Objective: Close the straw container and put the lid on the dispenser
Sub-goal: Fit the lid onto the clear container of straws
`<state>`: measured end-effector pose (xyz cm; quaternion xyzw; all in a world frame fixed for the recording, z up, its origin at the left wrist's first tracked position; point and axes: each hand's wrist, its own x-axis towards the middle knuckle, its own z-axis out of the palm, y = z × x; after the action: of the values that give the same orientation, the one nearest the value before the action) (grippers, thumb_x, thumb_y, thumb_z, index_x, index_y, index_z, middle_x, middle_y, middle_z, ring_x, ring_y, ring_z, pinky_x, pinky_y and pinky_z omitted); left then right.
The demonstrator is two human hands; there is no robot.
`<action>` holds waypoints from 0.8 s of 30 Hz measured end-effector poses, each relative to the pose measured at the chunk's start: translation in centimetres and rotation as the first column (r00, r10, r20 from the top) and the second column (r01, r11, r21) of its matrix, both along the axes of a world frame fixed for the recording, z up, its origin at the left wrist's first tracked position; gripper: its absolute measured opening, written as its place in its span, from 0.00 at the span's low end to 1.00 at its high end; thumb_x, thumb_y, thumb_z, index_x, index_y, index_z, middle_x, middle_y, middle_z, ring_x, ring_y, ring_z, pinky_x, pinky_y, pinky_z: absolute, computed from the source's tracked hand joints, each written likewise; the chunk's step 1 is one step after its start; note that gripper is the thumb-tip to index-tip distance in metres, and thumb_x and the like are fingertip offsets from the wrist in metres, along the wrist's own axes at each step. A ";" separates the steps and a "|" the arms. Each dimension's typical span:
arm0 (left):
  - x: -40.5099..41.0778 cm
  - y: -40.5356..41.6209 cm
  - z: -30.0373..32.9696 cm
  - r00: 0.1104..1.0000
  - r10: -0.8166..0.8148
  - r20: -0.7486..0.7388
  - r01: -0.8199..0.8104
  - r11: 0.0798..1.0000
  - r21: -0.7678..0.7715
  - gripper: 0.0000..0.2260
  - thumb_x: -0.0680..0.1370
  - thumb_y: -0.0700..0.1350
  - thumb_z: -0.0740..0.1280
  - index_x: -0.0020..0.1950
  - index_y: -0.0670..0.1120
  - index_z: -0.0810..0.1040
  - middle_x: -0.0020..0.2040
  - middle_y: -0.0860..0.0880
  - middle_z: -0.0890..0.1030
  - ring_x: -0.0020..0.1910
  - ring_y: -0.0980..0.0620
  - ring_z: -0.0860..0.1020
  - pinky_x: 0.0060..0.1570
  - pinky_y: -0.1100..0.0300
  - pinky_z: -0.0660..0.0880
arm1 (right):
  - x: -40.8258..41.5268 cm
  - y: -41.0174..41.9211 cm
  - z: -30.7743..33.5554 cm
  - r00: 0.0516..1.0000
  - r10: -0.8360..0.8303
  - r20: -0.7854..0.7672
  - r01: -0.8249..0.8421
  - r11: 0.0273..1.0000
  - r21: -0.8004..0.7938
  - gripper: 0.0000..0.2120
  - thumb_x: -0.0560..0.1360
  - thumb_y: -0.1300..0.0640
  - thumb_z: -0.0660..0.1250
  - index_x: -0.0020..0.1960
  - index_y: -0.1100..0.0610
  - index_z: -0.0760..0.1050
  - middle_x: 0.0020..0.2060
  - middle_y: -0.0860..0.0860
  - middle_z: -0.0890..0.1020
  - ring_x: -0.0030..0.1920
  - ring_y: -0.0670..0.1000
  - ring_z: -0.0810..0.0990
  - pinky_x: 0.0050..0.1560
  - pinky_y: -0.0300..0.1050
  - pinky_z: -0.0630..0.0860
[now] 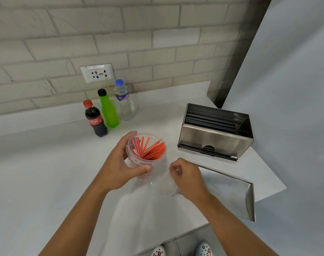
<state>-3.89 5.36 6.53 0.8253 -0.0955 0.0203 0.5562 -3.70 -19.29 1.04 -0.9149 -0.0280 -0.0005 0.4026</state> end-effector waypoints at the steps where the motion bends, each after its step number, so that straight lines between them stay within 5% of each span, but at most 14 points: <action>1: 0.1 0.0 0.3 1.000 -0.012 -0.001 0.012 1.000 -0.003 0.44 0.63 0.61 0.82 0.74 0.69 0.63 0.66 0.70 0.75 0.67 0.64 0.75 0.61 0.73 0.74 | 0.0 -0.4 0.6 0.999 -0.043 -0.016 0.044 0.997 0.068 0.02 0.78 0.56 0.72 0.46 0.51 0.81 0.38 0.41 0.85 0.36 0.38 0.83 0.41 0.36 0.77; 6: 0.5 -1.1 0.4 0.996 -0.084 -0.036 0.082 0.996 -0.044 0.45 0.65 0.57 0.82 0.78 0.62 0.64 0.69 0.60 0.76 0.69 0.54 0.76 0.67 0.54 0.77 | -0.1 -2.7 4.5 0.984 -0.180 -0.012 0.173 0.921 0.348 0.05 0.79 0.58 0.72 0.55 0.52 0.82 0.46 0.47 0.85 0.40 0.50 0.86 0.41 0.37 0.78; 10: 0.6 -2.6 -0.4 0.990 -0.130 -0.059 0.126 0.990 -0.063 0.46 0.66 0.56 0.82 0.79 0.56 0.64 0.70 0.57 0.77 0.70 0.52 0.77 0.68 0.48 0.78 | -0.8 -4.2 7.4 0.982 -0.191 0.000 0.167 0.860 0.482 0.12 0.80 0.60 0.70 0.62 0.53 0.81 0.49 0.50 0.87 0.46 0.49 0.87 0.48 0.44 0.83; 15: 1.0 -4.1 -0.7 0.989 -0.137 -0.053 0.130 0.984 -0.119 0.46 0.65 0.60 0.83 0.79 0.56 0.66 0.69 0.60 0.78 0.69 0.54 0.77 0.68 0.54 0.77 | -2.1 -4.2 9.5 0.985 -0.110 0.132 0.038 0.887 0.461 0.20 0.82 0.59 0.68 0.60 0.33 0.79 0.53 0.51 0.84 0.54 0.45 0.85 0.53 0.32 0.79; 20: 1.1 -5.4 0.2 0.987 -0.156 -0.048 0.146 0.974 -0.170 0.36 0.69 0.62 0.79 0.74 0.61 0.70 0.67 0.60 0.79 0.69 0.55 0.78 0.63 0.65 0.76 | -2.7 -4.0 9.9 0.980 -0.042 0.192 -0.043 0.907 0.418 0.15 0.81 0.60 0.69 0.67 0.51 0.81 0.60 0.48 0.82 0.62 0.47 0.82 0.62 0.40 0.77; 24: 1.0 -6.1 0.4 0.988 -0.147 -0.055 0.129 0.962 -0.241 0.34 0.73 0.60 0.75 0.77 0.55 0.68 0.67 0.61 0.79 0.69 0.57 0.77 0.62 0.67 0.75 | -3.1 -3.7 9.8 0.977 0.035 0.209 -0.118 0.909 0.399 0.14 0.81 0.59 0.68 0.66 0.52 0.80 0.66 0.48 0.80 0.67 0.41 0.77 0.57 0.26 0.73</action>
<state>-2.88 -0.78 6.95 0.7447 -0.1296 -0.0370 0.6536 -6.82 -23.00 10.86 -0.8039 -0.1030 -0.0808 0.5801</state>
